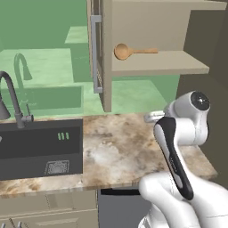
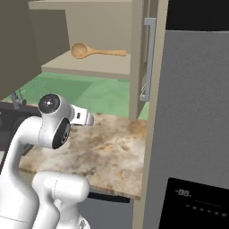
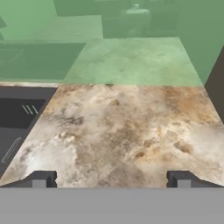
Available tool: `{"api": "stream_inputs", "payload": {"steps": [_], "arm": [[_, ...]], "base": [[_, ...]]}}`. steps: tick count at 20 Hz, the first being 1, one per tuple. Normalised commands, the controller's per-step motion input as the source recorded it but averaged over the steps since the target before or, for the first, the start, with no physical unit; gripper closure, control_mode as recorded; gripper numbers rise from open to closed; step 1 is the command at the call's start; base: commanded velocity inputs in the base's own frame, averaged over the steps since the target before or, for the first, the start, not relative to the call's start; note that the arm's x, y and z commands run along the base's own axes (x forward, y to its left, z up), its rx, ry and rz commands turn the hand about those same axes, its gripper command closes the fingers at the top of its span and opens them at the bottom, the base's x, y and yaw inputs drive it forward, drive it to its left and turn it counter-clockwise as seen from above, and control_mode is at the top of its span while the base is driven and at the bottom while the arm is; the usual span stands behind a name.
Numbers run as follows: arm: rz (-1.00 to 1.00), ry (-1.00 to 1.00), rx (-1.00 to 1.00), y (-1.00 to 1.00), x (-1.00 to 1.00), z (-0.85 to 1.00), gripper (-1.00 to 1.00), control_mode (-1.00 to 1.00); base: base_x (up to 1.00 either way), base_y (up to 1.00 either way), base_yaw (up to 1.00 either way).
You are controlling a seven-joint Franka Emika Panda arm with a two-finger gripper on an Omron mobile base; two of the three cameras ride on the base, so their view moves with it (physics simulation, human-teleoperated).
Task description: Organize the utensils by type. Pick up the wooden spoons from the counter and place them in the open cabinet. Then pick up the metallic utensils from the counter and place them in the open drawer.
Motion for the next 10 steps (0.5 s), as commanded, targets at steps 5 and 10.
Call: {"api": "stream_inputs", "payload": {"steps": [5,10], "arm": [[0.00,0.00,0.00,0.00,-0.01,0.00,-1.00,-1.00],[0.00,0.00,0.00,0.00,-0.04,-0.01,-1.00,1.00]], "base": [[0.00,0.00,0.00],[-0.33,0.01,0.00]]}}
